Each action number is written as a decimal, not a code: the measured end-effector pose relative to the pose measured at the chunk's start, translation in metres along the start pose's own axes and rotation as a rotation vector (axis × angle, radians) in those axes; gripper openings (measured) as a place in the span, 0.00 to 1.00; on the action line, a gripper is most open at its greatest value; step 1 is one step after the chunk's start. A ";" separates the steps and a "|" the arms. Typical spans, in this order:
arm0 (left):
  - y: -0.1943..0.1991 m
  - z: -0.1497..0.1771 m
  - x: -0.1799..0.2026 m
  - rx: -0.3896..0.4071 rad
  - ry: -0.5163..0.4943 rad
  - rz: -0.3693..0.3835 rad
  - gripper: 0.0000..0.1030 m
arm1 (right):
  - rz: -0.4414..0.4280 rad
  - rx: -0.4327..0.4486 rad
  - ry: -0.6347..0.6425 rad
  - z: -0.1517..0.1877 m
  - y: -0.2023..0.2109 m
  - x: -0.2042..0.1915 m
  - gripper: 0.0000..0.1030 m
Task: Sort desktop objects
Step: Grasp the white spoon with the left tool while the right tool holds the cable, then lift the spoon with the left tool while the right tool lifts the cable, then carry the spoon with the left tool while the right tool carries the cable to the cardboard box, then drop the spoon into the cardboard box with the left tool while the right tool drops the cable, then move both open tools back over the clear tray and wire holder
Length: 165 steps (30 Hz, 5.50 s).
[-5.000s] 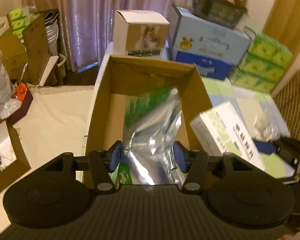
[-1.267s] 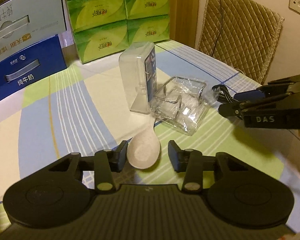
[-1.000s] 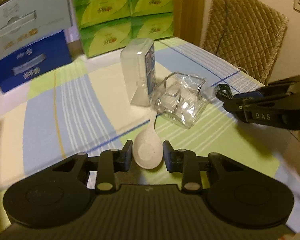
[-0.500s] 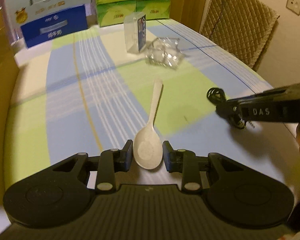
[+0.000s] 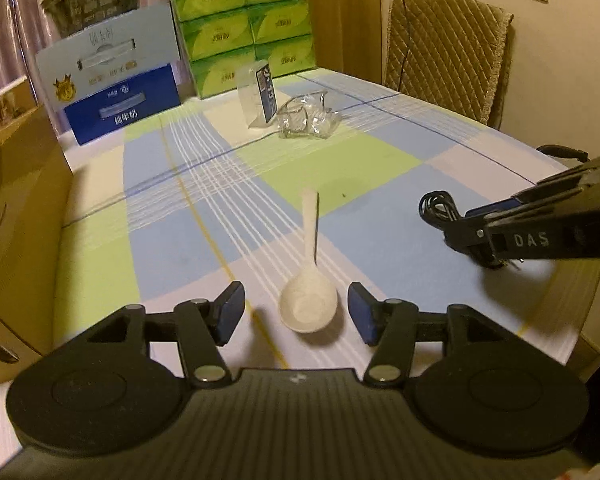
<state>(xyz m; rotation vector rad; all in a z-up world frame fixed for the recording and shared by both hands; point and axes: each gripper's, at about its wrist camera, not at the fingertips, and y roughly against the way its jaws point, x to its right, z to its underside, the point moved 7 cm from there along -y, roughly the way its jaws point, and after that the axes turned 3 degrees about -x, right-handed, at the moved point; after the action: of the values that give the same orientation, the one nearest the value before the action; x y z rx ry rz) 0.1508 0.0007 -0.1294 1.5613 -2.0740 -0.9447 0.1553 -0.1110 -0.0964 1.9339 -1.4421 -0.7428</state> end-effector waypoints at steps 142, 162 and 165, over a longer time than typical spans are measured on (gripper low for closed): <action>0.155 0.005 -0.334 0.140 0.473 -0.343 0.45 | -0.435 0.186 0.235 -0.200 -0.028 -0.333 0.09; 0.181 0.001 -0.291 0.164 0.440 -0.346 0.67 | -0.408 0.216 0.208 -0.201 0.010 -0.276 0.52; 0.182 -0.004 -0.276 0.168 0.434 -0.332 0.71 | -0.390 0.214 0.200 -0.197 0.021 -0.258 0.62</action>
<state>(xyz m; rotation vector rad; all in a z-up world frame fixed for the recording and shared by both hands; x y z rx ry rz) 0.1136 0.2896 0.0275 2.0301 -1.6548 -0.4754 0.2232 0.1606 0.0691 2.4191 -1.0713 -0.5570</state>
